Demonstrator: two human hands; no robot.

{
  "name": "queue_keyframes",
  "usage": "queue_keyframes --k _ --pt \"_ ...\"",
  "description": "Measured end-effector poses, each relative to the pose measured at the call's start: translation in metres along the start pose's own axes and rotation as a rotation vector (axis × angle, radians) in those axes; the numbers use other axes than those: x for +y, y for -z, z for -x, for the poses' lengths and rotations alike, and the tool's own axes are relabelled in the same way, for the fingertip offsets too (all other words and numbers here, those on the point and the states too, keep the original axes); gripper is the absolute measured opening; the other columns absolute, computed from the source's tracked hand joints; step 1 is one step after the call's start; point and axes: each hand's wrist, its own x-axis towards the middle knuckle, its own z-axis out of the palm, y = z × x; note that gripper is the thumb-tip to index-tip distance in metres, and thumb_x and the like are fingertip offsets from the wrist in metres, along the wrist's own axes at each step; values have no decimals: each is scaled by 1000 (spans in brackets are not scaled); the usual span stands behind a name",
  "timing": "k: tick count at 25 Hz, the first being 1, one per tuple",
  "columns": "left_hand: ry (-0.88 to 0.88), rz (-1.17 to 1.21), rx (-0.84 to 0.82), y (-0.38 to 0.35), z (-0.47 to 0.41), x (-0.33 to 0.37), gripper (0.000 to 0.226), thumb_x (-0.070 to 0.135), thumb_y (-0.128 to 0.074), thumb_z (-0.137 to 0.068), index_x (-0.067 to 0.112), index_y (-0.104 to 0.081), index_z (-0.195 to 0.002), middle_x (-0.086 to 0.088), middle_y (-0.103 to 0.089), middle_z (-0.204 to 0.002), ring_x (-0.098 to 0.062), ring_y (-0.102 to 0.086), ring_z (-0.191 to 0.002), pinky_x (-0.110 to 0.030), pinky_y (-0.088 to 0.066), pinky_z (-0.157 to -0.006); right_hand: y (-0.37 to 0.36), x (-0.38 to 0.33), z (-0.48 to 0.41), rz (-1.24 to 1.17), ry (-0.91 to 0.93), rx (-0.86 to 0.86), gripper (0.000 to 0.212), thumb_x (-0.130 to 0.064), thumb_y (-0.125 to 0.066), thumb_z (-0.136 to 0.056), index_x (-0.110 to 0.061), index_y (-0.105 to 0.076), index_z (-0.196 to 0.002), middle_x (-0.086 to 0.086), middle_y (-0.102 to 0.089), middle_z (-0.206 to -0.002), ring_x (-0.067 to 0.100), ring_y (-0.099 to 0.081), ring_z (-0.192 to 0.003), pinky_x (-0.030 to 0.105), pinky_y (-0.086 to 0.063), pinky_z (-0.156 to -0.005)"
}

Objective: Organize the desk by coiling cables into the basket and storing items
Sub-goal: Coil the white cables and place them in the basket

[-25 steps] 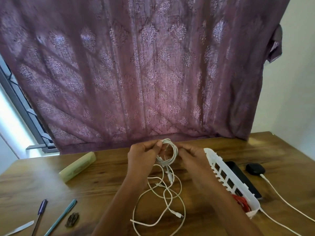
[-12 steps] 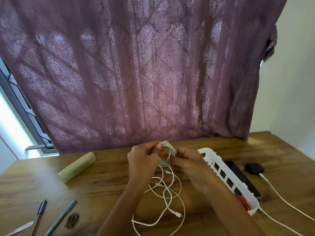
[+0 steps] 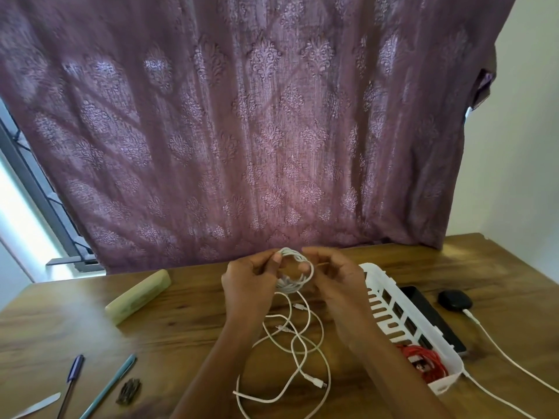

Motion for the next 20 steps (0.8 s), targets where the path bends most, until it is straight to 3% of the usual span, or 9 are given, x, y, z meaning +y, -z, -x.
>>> queue_keyframes --k 5,13,16,20 --pt "-71 -71 1 -1 -1 2 13 22 -64 -86 23 -73 -95 25 -65 -72 12 -61 -68 0 -44 -63 -8 5 2 -366 -84 -67 28 -23 -60 -76 -6 -70 -95 13 -71 -100 28 -68 -95 35 -57 -78" --pt "-62 -9 137 -3 0 -3 12 21 -64 -85 31 -71 -83 26 -61 -49 11 -61 -60 0 -41 -55 4 -2 -3 -457 -299 -114 22 -4 -51 -87 -3 -65 -104 13 -68 -89 21 -62 -80 31 -52 -72" --pt "-71 -9 163 -2 0 -2 13 23 -63 -86 33 -71 -84 25 -61 -49 15 -58 -59 2 -39 -55 1 -4 7 -201 -202 -80 24 -23 -68 -76 -6 -68 -92 11 -69 -86 26 -65 -81 38 -56 -77" --pt "-87 -20 129 -5 3 -3 13 24 -62 -86 33 -72 -87 25 -62 -55 17 -58 -64 4 -37 -58 -6 -1 12 31 -82 -27 9 -20 -65 -83 -15 -72 -85 6 -73 -85 21 -68 -85 40 -55 -85"
